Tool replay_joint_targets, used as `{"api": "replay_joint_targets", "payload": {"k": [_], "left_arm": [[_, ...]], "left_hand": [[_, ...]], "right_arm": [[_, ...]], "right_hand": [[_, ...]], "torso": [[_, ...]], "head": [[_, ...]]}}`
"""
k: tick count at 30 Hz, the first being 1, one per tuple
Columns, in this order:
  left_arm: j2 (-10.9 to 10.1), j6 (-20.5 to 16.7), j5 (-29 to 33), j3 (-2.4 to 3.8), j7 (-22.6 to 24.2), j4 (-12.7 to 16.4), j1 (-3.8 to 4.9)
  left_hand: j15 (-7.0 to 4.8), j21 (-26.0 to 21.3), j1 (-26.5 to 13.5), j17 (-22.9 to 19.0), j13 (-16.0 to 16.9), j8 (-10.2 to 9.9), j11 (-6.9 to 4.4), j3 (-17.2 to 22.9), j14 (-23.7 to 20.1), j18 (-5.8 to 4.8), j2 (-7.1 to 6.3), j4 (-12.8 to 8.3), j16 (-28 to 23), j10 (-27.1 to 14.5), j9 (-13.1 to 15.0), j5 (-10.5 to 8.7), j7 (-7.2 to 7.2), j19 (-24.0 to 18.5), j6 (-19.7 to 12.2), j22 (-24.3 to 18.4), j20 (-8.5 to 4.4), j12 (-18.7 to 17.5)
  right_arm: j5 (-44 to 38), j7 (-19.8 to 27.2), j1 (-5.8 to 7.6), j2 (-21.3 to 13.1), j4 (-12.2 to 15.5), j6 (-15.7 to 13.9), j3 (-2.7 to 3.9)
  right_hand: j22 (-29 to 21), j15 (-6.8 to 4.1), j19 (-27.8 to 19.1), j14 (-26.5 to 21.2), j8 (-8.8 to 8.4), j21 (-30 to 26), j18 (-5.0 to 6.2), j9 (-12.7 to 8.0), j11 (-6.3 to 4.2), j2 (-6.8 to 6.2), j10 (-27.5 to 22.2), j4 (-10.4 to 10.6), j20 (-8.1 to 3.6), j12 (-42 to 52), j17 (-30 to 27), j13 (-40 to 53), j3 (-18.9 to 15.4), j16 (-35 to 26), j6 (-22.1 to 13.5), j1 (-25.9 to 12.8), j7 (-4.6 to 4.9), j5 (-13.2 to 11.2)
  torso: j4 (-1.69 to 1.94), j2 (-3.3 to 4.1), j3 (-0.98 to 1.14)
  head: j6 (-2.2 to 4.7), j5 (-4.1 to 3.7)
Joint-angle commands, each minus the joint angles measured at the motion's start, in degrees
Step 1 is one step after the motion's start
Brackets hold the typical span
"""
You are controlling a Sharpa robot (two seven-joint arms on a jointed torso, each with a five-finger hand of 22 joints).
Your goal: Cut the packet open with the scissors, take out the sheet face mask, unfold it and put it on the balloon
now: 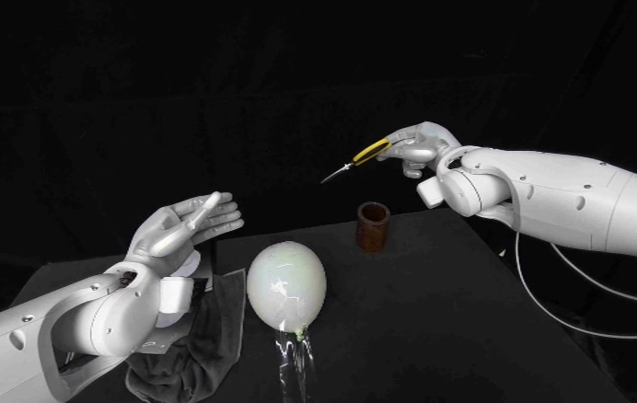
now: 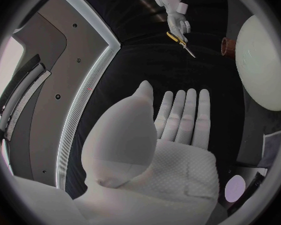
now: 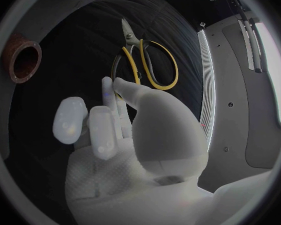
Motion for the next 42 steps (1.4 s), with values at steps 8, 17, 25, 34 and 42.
{"api": "replay_joint_targets", "payload": {"k": [8,17,25,34,42], "left_arm": [[0.54,0.75,-2.06,0.25,1.00,-3.49,0.38],[1.78,0.57,-9.14,0.43,0.99,-8.17,2.73],[2.91,0.10,-19.27,1.70,0.26,-9.83,3.93],[6.53,-3.82,-34.83,2.40,-4.02,-13.85,6.03],[9.19,-7.00,-42.84,2.47,-8.13,-16.76,6.46]], "left_hand": [[-0.17,-0.41,1.70,-0.06,0.03,-0.14,-0.02,0.04,-0.36,-0.58,0.68,-0.38,-0.42,0.35,-0.06,0.22,2.74,-0.64,0.14,-0.18,-0.03,-0.23],[0.37,-1.85,3.54,-0.48,-0.04,-0.68,0.15,0.37,-2.50,-1.90,0.81,-0.95,-2.29,0.17,-0.26,0.23,2.76,-2.93,0.24,-0.56,0.03,-0.47],[1.24,-1.64,6.92,-0.75,-0.08,-2.18,1.19,1.03,-4.15,-2.15,-1.25,-3.69,-3.65,-2.91,-0.80,0.22,3.84,-2.77,-1.58,-0.18,-0.03,-0.54],[1.19,-2.56,6.56,-0.62,0.00,-2.30,1.19,0.74,-3.78,-3.00,-3.63,-4.27,-3.83,-2.72,-0.75,0.18,3.98,-4.53,-1.38,-0.31,-0.06,-0.38],[0.37,-0.06,6.03,0.06,0.02,-2.30,0.68,0.49,-0.65,-0.84,-4.52,-3.52,-2.46,-1.85,-0.64,0.20,3.51,-0.35,-1.07,0.66,-0.30,-0.29]], "right_arm": [[2.64,1.01,-0.36,5.10,-1.40,-2.69,-0.06],[2.90,-2.65,-1.32,9.66,-3.18,-5.80,-0.15],[2.88,-9.43,-2.21,13.88,-4.89,-9.77,-0.24],[5.98,-11.31,-4.30,20.86,-10.28,-13.94,-0.26],[10.19,-10.34,-6.61,25.40,-13.62,-15.61,-0.23]], "right_hand": [[0.31,-0.41,0.20,1.18,0.34,0.37,0.11,0.28,-1.88,0.12,2.16,0.06,-0.20,0.05,-0.02,0.16,0.49,0.36,-0.16,-0.65,0.01,0.23],[0.15,-0.45,0.10,1.11,0.54,0.27,0.15,0.55,-1.92,0.13,2.31,0.06,-0.22,0.15,-0.43,0.28,0.71,0.20,-0.22,-0.79,-0.03,0.24],[-0.39,-0.52,-0.26,0.93,0.84,-0.06,0.28,0.97,-2.02,0.10,2.59,0.03,-0.28,0.33,-1.26,0.48,1.05,-0.16,-0.26,-1.01,-0.13,0.24],[-0.11,-0.66,-0.08,0.85,1.24,0.05,0.24,1.56,-2.17,0.16,2.97,-0.05,-0.39,0.59,-1.60,0.80,1.74,-0.35,-0.37,-1.25,-0.27,0.24],[-0.04,-0.72,-0.03,0.87,1.41,0.07,0.23,1.82,-2.23,0.20,3.13,-0.11,-0.45,0.73,-1.64,0.99,2.06,-0.37,-0.47,-1.33,-0.30,0.24]], "torso": [[-0.10,-0.02,-0.04],[-0.05,-0.12,0.01],[-0.10,-0.10,-0.19],[0.03,-0.07,-0.21],[0.14,0.08,-0.17]], "head": [[-0.02,1.62],[0.16,3.37],[0.24,4.84],[0.41,6.06],[0.23,7.07]]}}
